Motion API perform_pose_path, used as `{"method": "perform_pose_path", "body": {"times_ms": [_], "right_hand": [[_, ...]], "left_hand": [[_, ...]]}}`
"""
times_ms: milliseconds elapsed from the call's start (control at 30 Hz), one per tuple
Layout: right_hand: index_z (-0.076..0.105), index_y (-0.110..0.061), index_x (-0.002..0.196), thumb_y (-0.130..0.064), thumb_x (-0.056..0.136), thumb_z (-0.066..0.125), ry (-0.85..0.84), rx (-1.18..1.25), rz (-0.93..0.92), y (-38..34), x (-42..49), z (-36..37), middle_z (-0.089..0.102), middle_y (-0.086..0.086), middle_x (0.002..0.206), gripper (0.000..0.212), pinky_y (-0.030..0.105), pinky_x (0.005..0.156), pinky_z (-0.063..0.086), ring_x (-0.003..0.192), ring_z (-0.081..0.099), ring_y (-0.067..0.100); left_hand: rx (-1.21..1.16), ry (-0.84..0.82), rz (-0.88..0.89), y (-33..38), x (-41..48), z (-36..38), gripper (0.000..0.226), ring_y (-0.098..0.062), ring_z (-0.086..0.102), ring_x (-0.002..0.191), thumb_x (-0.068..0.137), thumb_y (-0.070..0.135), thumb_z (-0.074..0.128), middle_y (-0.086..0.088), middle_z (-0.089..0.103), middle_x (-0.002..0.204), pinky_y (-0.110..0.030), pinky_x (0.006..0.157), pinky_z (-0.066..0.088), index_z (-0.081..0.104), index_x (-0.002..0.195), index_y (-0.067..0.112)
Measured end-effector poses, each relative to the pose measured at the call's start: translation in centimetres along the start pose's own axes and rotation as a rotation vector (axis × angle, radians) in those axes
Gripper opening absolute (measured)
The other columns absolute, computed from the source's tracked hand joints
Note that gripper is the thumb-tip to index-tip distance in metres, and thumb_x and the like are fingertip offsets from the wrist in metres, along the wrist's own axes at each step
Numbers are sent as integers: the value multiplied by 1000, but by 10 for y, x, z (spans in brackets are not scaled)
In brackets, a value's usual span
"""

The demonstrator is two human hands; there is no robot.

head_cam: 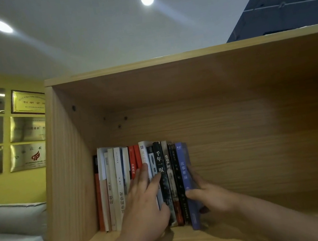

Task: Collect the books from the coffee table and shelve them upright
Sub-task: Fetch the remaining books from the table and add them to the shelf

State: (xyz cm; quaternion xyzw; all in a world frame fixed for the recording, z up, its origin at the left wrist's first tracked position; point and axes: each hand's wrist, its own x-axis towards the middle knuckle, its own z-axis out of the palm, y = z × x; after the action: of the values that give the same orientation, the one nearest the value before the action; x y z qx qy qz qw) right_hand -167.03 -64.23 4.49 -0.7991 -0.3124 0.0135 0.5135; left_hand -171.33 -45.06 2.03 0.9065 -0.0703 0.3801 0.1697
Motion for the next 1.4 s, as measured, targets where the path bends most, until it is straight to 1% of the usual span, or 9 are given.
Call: {"method": "perform_pose_path", "body": {"times_ms": [67,167,300,433,533,667,1033,1233,1400], "right_hand": [[-2,-44,158,-21,104,55,36,-18,-2,5,8,1,41,-9,154,82,12,80,50,127,49,11],[8,-46,158,-17,102,58,77,1,1,11,22,0,57,-20,126,80,18,80,52,107,57,0],[10,-63,145,-28,99,60,107,-15,-2,19,24,4,55,-23,131,76,40,108,46,119,56,8],[0,-49,154,-35,92,71,100,-185,-65,24,21,9,46,-37,115,96,12,91,38,100,46,-16],[-10,-48,156,-40,90,73,103,-272,-66,28,23,7,48,-25,139,106,19,100,36,112,46,-9],[-14,-48,155,-48,87,73,122,-316,-41,32,25,5,42,-12,156,110,36,116,35,137,45,9],[-15,-48,155,-50,86,71,118,-339,-37,39,31,3,46,-10,154,110,40,117,37,138,47,11],[-18,-47,155,-51,87,69,118,-341,-28,42,29,1,48,-9,153,110,35,114,39,135,50,12],[-12,-48,156,-44,91,69,110,-327,-48,41,26,-2,51,-9,149,103,31,107,41,124,52,6]], "left_hand": [[-41,18,-14,-1,1,1,75,-9,-17,151,92,30,53,17,-20,163,-38,125,0,15,155,40],[-57,35,-27,-5,2,1,70,-8,-11,152,92,29,53,19,-14,164,-41,126,8,22,154,39],[-122,91,-38,-8,2,1,63,-6,0,151,92,23,54,20,0,163,-39,125,14,32,150,34],[-215,248,-145,-12,9,-8,61,-6,19,139,91,16,58,14,27,144,-30,119,23,37,146,31],[-110,324,-219,-28,28,-32,66,-14,30,133,89,16,60,6,32,138,-35,114,34,33,148,30],[-42,142,-299,-41,60,-67,75,-25,45,136,93,24,57,-5,23,161,-34,103,45,18,156,34],[81,-60,-250,-32,76,-90,63,-21,53,128,92,46,59,-2,39,154,-31,98,50,34,150,41],[77,177,-230,-18,66,-80,46,-24,63,110,91,32,67,-7,50,136,-36,81,59,45,131,30],[-365,422,-284,-16,47,-83,30,-8,65,83,91,13,66,7,61,99,-33,67,60,51,107,33]]}}
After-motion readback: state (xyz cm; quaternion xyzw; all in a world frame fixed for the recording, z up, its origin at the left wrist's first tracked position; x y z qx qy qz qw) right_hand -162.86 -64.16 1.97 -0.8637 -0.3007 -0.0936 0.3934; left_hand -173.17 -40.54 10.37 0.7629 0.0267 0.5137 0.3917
